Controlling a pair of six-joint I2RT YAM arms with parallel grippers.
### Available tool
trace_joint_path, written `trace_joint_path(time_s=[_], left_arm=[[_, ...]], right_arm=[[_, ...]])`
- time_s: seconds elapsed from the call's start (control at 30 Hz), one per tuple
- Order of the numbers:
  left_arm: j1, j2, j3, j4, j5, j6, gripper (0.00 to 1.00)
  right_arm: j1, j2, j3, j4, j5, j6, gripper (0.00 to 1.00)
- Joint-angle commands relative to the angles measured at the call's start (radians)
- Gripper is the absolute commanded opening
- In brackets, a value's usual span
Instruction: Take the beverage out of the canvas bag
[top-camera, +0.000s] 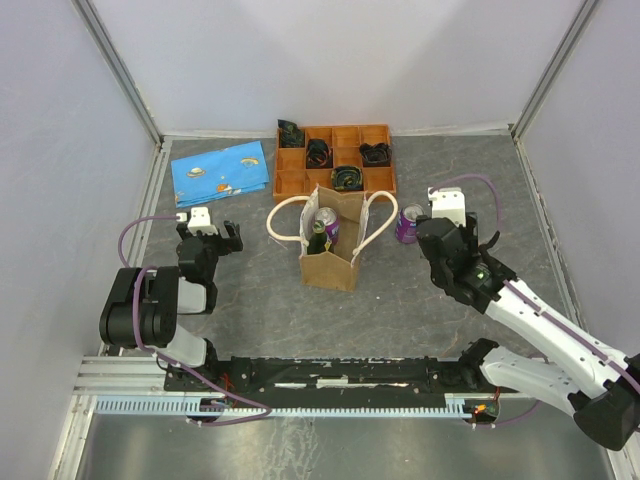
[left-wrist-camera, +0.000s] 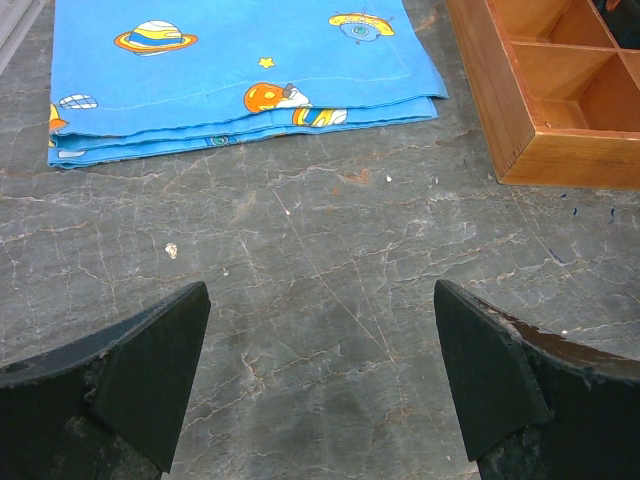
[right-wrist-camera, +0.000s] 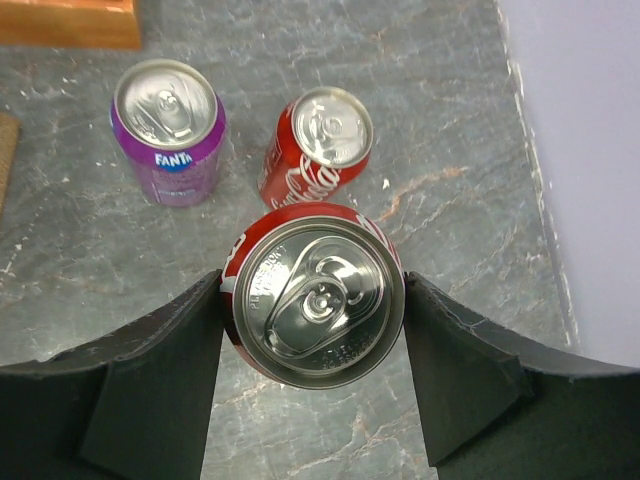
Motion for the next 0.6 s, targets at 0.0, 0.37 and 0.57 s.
trace_joint_path(time_s=[0.0,0.37,0.57], left_arm=[[-0.004,-0.005,0.005,0.039,-0.01,0.036,0.99],[-0.004,-0.005,0.005,0.037,-0.009,0.036,0.99],[-0.003,-0.004,0.005,0.038,-0.009,0.036,0.99]], right_arm=[[0.0,-0.035,-0.027,0.068,0.073,0.096,0.0],[-0.056,0.068,-0.124,0.15,-0.021,0.196,0.0],[-0.1,0.096,-0.169,0.202,-0.054,0.222,0.0]])
